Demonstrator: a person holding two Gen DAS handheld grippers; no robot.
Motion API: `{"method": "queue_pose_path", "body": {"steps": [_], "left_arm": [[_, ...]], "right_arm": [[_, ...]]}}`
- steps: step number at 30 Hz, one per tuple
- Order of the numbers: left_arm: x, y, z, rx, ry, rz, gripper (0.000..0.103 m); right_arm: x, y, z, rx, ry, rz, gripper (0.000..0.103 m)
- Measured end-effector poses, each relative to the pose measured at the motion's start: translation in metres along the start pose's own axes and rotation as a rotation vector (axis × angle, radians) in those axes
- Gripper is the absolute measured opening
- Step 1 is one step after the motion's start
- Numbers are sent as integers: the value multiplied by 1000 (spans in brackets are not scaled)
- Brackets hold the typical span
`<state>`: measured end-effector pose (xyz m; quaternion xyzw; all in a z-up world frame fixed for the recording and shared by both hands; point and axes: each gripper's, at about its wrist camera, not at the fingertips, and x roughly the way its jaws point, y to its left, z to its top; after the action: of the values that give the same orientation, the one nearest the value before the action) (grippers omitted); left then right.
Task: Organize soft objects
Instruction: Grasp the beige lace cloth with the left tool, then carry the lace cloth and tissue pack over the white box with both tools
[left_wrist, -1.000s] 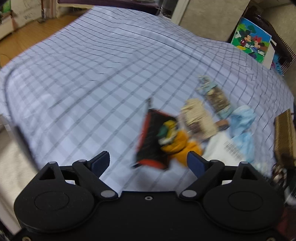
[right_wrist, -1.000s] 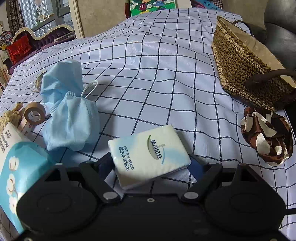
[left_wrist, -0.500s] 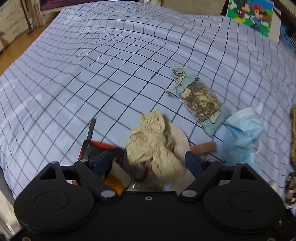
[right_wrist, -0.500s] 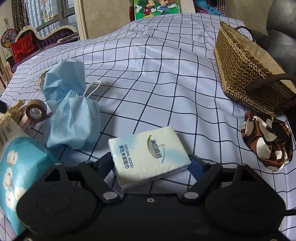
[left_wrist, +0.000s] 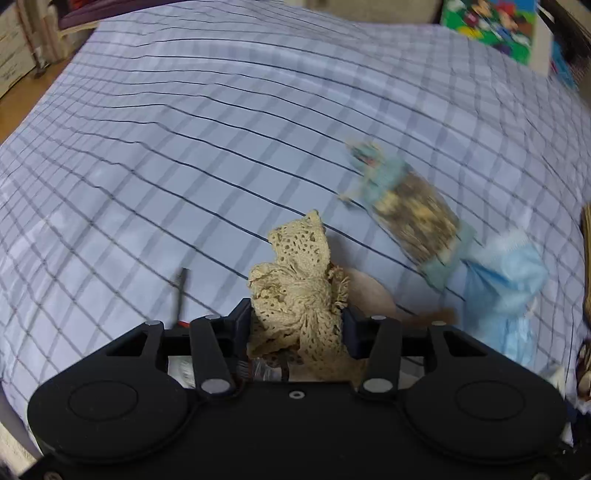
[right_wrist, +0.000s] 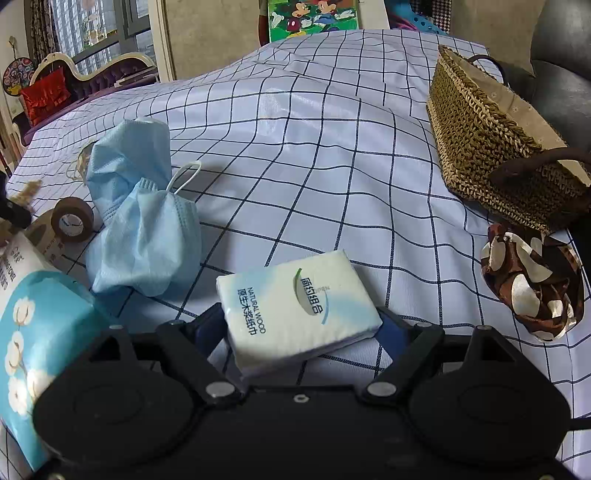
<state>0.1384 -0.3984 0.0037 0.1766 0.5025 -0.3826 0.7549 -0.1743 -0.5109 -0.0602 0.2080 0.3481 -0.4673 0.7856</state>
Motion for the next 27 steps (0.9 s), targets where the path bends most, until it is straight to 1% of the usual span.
{"method": "queue_pose_path", "body": {"steps": [6,10,13,15,19,20,24,27], "left_arm": [[-10,59,11,-143,-39,62,48],[-16,95,4,-208,-56,112,48],[-20,120,-6,-268,-55,131,48],[-23,137,-17,-306,-45,150,48],[-29,160,-48,-334,-22,210,49],[-32,167,-58,-345,-12,227,49],[-44,196,-100,-403,4,247,49],[-56,214,-130,-436,5,294,49]], "right_arm": [[0,1,1,5,7,-6,84],[1,1,3,1,17,-10,84],[2,1,4,10,28,-12,84],[2,1,5,13,33,-18,84],[2,4,7,13,47,-40,83],[1,5,8,13,54,-46,83],[-8,8,6,6,78,-64,82],[-21,8,-2,0,94,-102,82]]}}
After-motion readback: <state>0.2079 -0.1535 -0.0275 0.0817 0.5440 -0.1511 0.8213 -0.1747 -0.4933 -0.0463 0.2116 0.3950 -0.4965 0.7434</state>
